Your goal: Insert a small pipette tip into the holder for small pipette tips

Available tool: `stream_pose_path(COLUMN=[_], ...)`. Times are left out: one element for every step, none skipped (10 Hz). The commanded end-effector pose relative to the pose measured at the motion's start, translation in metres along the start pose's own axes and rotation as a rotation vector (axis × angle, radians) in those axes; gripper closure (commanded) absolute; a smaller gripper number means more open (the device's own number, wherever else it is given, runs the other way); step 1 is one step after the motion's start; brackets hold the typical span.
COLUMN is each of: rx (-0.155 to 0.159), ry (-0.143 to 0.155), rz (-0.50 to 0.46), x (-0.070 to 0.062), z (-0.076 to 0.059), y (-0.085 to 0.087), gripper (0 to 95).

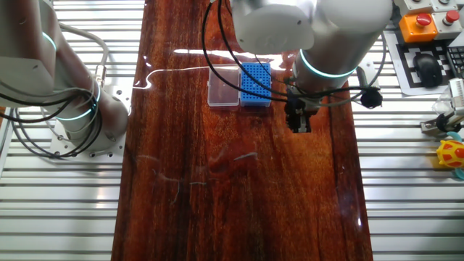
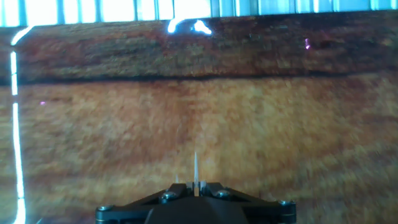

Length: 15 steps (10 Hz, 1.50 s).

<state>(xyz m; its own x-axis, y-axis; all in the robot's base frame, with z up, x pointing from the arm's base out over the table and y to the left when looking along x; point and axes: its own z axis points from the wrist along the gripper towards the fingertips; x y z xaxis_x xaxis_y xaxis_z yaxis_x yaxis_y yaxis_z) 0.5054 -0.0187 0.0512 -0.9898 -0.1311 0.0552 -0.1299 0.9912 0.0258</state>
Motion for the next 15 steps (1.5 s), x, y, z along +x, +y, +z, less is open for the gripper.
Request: stream_pose_path(rx=[0.000, 0.002, -0.001, 0.000, 0.004, 0.008, 0.041, 0.063, 0.094, 0.130, 0.133, 0.127, 0.127, 0.131, 0.131], ry=[0.046, 0.058, 0.101, 0.124, 0.152, 0.157, 0.155, 0.158, 0.173, 0.189, 0.194, 0.201, 0.209, 0.216, 0.222], rz=[-0.160, -0.188, -0.232, -0.245, -0.260, -0.266, -0.267, -0.274, -0.304, -0.333, -0.346, -0.389, -0.418, -0.447, -0.472], x=[0.012, 0.021, 0.044, 0.052, 0.064, 0.071, 0.071, 0.071, 0.071, 0.071, 0.071, 0.071, 0.071, 0.070, 0.068], z=[-0.001, -0.003, -0.012, -0.016, -0.021, -0.022, -0.022, -0.022, -0.022, -0.022, -0.022, -0.022, -0.018, -0.012, -0.008], y=[0.008, 0.013, 0.024, 0.028, 0.035, 0.039, 0.039, 0.039, 0.039, 0.039, 0.039, 0.039, 0.043, 0.049, 0.055], gripper=[95.0, 95.0, 95.0, 95.0, 95.0, 95.0, 95.0, 95.0, 95.0, 95.0, 95.0, 95.0, 95.0, 95.0, 95.0])
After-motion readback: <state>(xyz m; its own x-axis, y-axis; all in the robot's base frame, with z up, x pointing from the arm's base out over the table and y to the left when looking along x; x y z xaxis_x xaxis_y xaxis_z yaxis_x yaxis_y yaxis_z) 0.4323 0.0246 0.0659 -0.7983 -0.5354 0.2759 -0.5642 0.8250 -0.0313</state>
